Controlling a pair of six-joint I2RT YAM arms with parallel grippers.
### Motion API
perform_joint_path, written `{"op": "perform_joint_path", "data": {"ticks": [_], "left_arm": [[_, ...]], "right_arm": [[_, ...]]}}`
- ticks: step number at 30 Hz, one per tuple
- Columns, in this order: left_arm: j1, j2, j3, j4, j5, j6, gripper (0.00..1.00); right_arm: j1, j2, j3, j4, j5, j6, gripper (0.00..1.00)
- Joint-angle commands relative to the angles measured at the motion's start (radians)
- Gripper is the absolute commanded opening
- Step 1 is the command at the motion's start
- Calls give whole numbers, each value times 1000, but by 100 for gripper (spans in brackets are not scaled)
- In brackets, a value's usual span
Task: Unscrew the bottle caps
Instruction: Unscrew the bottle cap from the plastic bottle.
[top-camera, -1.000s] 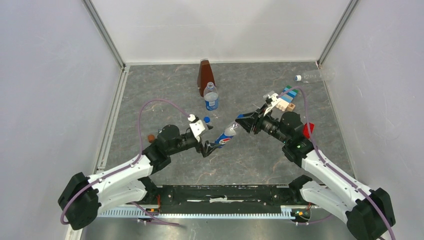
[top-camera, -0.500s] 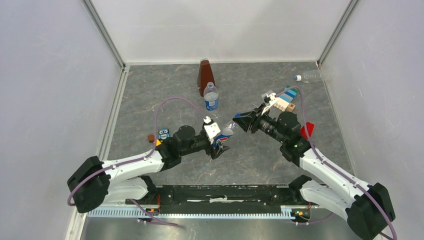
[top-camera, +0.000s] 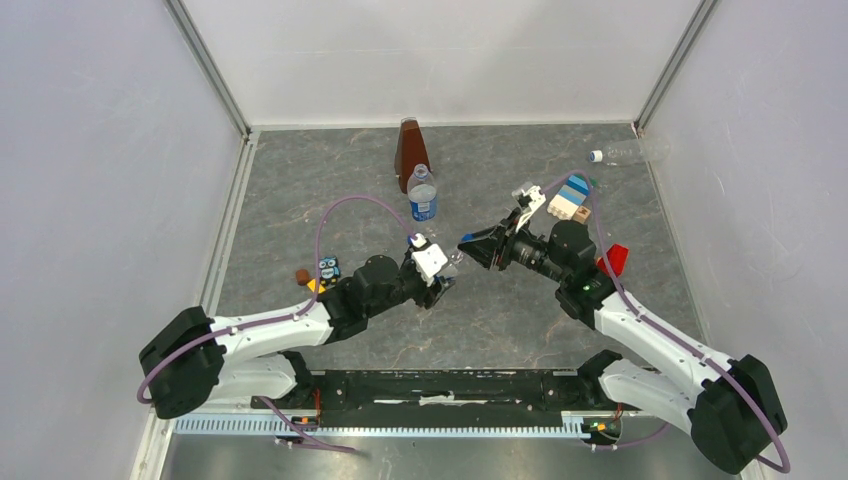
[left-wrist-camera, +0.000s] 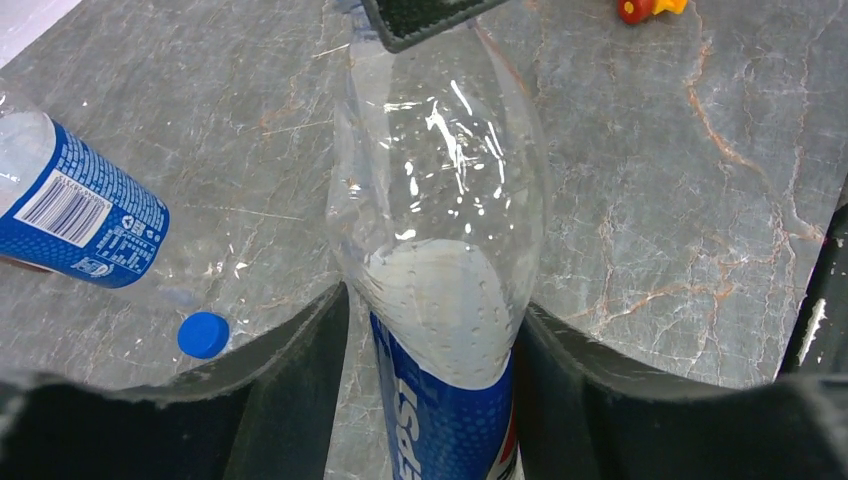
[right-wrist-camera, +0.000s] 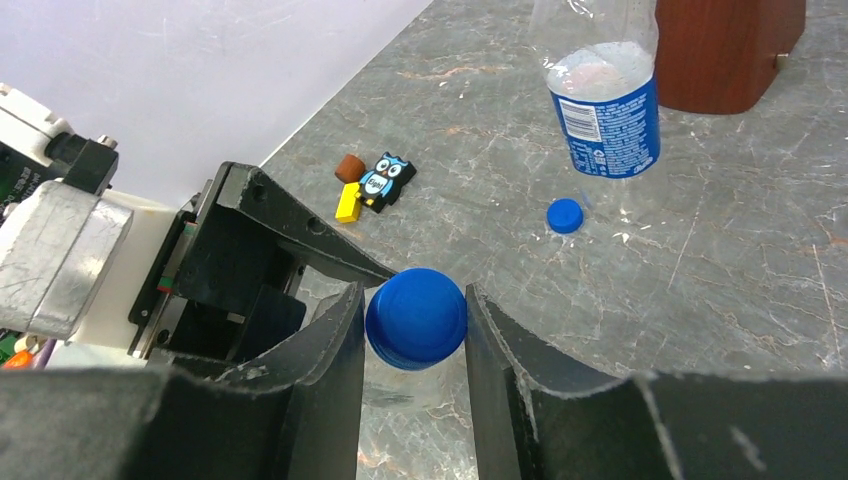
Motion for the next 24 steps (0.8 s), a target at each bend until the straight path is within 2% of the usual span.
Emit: {"op": "perform_joint_path", "data": {"ticks": [1, 3, 10, 12, 14, 16, 18, 24], "left_arm": [[-2, -4, 11, 66, -52, 36, 57], [-2, 0, 9, 66, -47, 38, 46], [-2, -15, 16, 24, -19, 66, 23], [-2, -27, 15, 0, -3, 90, 19], [-2, -48, 17, -42, 19, 121, 15], [-2, -66, 27, -110, 77, 169, 12], [-2, -81, 43, -190, 81, 207, 5], [-1, -142, 27, -313, 85, 312, 3]], "right_arm": [[6, -3, 50, 46, -39, -16, 2], [6, 1, 50, 46, -44, -17, 2], [6, 14, 61, 10, -44, -52, 9], [5, 10, 68, -8, -48, -77, 18], [-1, -7, 50, 27, -66, -71, 32], [-14, -20, 38, 49, -105, -73, 41], [-49, -25, 35, 41, -139, -61, 49], [-153, -45, -4, 103, -334, -27, 57]]}}
